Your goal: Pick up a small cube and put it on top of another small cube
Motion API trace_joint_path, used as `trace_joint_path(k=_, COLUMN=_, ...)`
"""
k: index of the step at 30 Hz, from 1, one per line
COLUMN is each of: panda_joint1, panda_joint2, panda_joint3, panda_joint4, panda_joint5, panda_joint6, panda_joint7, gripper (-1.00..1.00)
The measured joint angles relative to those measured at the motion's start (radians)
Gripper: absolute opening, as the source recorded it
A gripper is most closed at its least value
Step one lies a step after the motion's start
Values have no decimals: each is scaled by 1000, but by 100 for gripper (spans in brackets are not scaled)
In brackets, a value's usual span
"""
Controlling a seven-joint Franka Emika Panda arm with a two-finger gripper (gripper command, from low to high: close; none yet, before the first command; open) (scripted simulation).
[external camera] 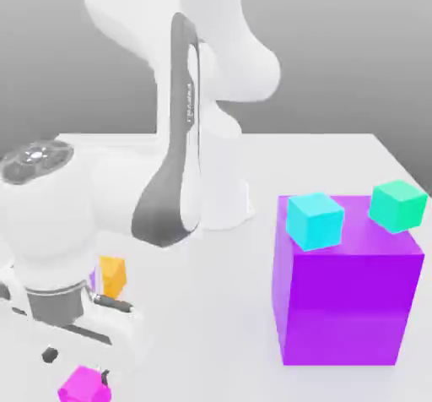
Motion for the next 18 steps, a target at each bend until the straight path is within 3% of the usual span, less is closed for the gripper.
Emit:
trace_joint_path(k=1, panda_joint1=-3, panda_joint2=22, panda_joint3=4, panda_joint4=5, panda_joint5=4, panda_joint6=17, panda_joint7=-3, gripper=-100)
trace_joint_path(k=8, panda_joint1=-4, panda_joint2=21, panda_joint3=4, panda_joint4=4, panda_joint5=3, panda_joint6=16, panda_joint7=-2, gripper=-100)
trace_joint_path(k=13, panda_joint1=18, panda_joint2=-137, panda_joint3=-11, panda_joint4=-30, panda_joint5=-30, panda_joint6=-107, panda_joint7=11, gripper=-100)
trace_joint_path(k=18, panda_joint1=91, panda_joint2=-319, panda_joint3=50, panda_joint4=-66, panda_joint5=-96, panda_joint6=-252, panda_joint7=-55, gripper=-100)
